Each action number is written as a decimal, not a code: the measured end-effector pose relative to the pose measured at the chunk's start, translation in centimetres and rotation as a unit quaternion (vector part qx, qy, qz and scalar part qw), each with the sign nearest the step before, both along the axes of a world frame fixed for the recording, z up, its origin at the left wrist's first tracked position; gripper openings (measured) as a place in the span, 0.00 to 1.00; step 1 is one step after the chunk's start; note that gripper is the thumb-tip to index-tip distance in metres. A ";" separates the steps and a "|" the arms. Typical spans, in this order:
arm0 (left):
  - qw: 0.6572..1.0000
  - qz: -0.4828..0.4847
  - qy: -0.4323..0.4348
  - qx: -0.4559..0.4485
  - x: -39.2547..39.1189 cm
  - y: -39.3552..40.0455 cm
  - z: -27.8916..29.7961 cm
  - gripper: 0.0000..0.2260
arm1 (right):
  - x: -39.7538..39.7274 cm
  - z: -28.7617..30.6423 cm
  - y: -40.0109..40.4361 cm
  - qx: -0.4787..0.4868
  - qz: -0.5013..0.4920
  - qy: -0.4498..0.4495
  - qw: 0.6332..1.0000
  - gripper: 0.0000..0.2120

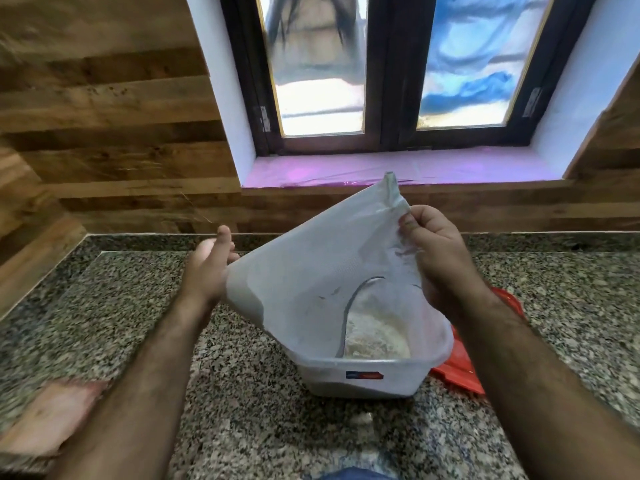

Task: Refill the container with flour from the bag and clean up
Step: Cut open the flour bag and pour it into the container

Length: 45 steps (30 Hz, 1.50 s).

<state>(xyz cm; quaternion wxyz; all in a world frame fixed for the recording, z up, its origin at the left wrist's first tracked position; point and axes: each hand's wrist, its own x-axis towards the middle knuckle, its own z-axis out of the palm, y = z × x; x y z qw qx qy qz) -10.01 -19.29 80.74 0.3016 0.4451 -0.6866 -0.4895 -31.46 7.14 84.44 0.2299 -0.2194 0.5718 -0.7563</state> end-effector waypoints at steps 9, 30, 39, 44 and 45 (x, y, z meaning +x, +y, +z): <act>0.979 0.085 0.185 0.016 1.5 1.3 -4.0 0.28 | -0.1 -2.0 -0.9 0.017 -0.025 -0.078 0.997 0.07; 0.939 -0.011 0.177 -0.294 -3.9 1.9 0.2 0.30 | -5.3 -6.2 3.1 0.120 -0.294 0.010 0.948 0.13; 0.933 -0.043 0.186 -0.304 -5.7 2.4 2.6 0.32 | -2.9 0.7 -0.3 0.292 -0.018 0.545 0.786 0.38; 0.927 -0.045 0.207 -0.309 -5.0 2.2 2.5 0.30 | -2.6 1.1 -3.1 0.343 0.044 0.572 0.744 0.32; 0.926 -0.048 0.209 -0.312 -4.9 2.2 2.5 0.30 | -2.5 1.0 -3.4 0.332 0.053 0.574 0.746 0.26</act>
